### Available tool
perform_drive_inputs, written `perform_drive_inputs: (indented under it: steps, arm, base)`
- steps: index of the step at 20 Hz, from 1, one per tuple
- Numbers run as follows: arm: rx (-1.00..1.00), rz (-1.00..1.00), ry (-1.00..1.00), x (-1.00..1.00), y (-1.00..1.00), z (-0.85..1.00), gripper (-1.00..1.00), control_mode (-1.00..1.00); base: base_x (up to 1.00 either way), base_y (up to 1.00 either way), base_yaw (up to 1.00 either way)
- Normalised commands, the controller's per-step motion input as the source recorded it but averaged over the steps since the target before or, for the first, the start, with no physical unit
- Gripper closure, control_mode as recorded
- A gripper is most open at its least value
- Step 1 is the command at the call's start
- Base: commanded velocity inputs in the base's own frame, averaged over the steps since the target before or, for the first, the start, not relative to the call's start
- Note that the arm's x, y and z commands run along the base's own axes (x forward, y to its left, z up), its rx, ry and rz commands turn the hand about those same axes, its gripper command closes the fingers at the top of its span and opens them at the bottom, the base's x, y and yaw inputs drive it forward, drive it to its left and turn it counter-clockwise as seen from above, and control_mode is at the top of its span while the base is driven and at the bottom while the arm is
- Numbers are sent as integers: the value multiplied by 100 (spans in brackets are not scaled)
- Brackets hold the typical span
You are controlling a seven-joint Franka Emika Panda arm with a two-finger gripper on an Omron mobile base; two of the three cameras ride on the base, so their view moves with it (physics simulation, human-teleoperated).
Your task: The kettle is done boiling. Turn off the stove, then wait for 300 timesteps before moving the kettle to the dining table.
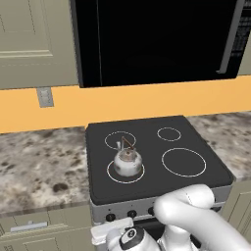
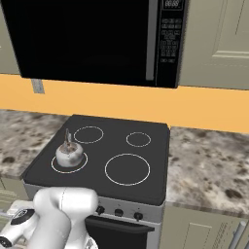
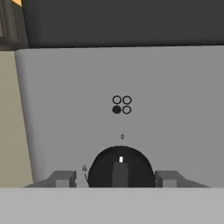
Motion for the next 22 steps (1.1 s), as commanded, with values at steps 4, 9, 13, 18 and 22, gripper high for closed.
perform_drive_inputs:
  steps: [4, 9, 13, 18, 22]
  arm:
    - [18, 0, -5, -35, -11, 0, -100, -100]
    - [13, 0, -12, -41, -6, 9, -100, -100]
    - [11, 0, -16, -43, 0, 28, -100, -100]
    - [12, -5, -14, -33, -1, 42, -100, -100]
    - [15, -7, -13, -26, -5, 53, -100, -100]
  base:
    - [0, 0, 0]
    - [0, 0, 0]
    - [0, 0, 0]
    - [0, 0, 0]
    - [0, 0, 0]
